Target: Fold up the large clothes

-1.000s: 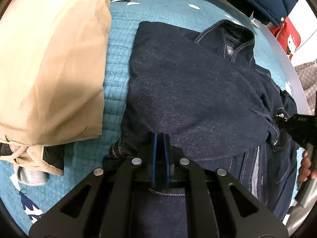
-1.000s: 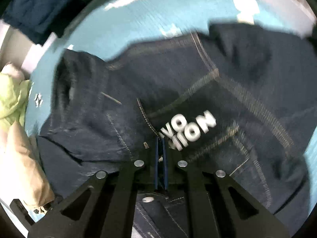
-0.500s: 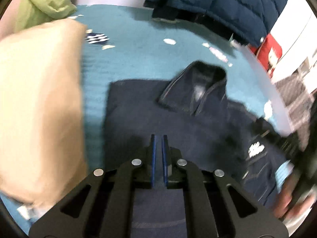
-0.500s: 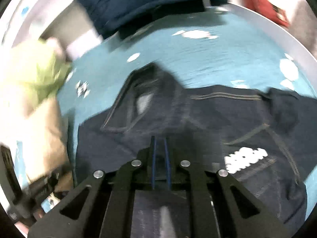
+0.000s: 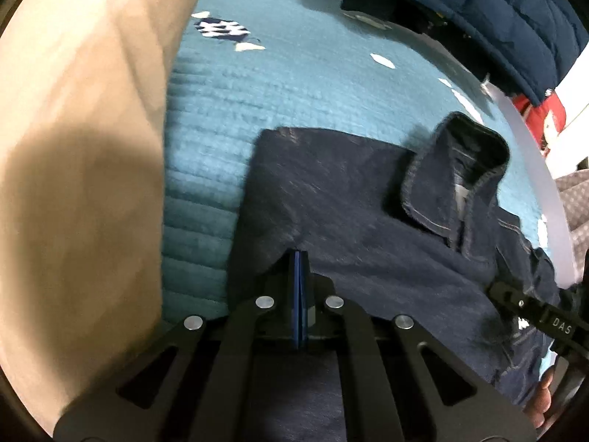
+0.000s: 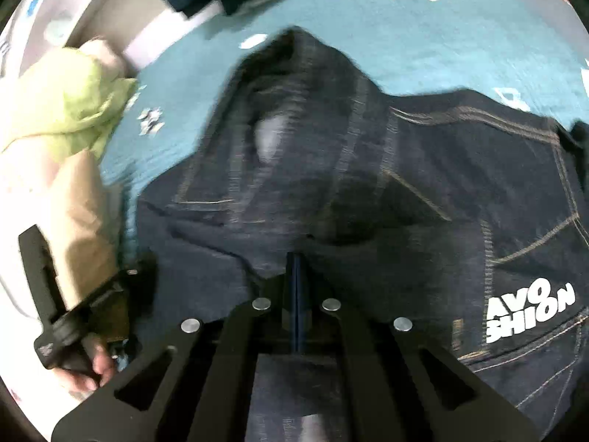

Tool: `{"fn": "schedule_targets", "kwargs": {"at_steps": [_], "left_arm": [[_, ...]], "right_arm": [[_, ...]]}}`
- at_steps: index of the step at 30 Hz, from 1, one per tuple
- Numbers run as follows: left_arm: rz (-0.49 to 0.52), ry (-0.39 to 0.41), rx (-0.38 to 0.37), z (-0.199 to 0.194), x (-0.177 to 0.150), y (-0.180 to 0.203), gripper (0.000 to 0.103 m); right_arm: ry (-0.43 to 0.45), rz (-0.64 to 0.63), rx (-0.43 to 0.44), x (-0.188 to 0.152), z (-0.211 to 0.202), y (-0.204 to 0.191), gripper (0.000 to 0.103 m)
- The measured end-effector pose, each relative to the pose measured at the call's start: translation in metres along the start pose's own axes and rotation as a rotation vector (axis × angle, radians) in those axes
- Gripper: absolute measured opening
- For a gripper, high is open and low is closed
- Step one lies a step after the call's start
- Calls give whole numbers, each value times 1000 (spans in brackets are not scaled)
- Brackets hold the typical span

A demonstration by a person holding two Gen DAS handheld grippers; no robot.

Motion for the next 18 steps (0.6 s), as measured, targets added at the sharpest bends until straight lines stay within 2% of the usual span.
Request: {"fn": "schedule_targets", "kwargs": {"at_steps": [1,5,7,8,10,11,13,14,16,18], "left_arm": [[9,6,21,0,1,-2,3],[4,-5,24,1,2,-7,2],[28,-4,44,1,3,-7,2],[29,-6,47,2,4,-6,2],[35,-2,58,4,4,-6,2],[43,-3,63,5,5,-5,2],[52,-10,64,5,6,-4,2],[43,-20,60,6,7,-5,2],[20,-48,97,2,15,-8,3],[56,-4,144,-14,27,-5,3]], "right_arm": [[5,33,1,0,-3,1,0],[45,50,-66,8,-21,-3,0],[112,-14,-159,16,-34,-3,0],[103,-38,-185,18,-26,3,0],[8,10,-217,9,10,32,0],[14,31,-173,9,19,41,0],[8,29,-145,12,11,40,0],[13,17,-173,15,3,39,0],[51,32,-227,21,-15,41,0],[146,24,-249,30,-43,30,3]]}}
Point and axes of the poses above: each gripper's, at about its wrist camera, not at the fingertips, and z roughly the way its jaws point, y to its right, x to its top, the point moved 5 cm from there along z, roughly the way its jaws point, and after that the axes turned 12 degrees about y, right-handed, at the moved point
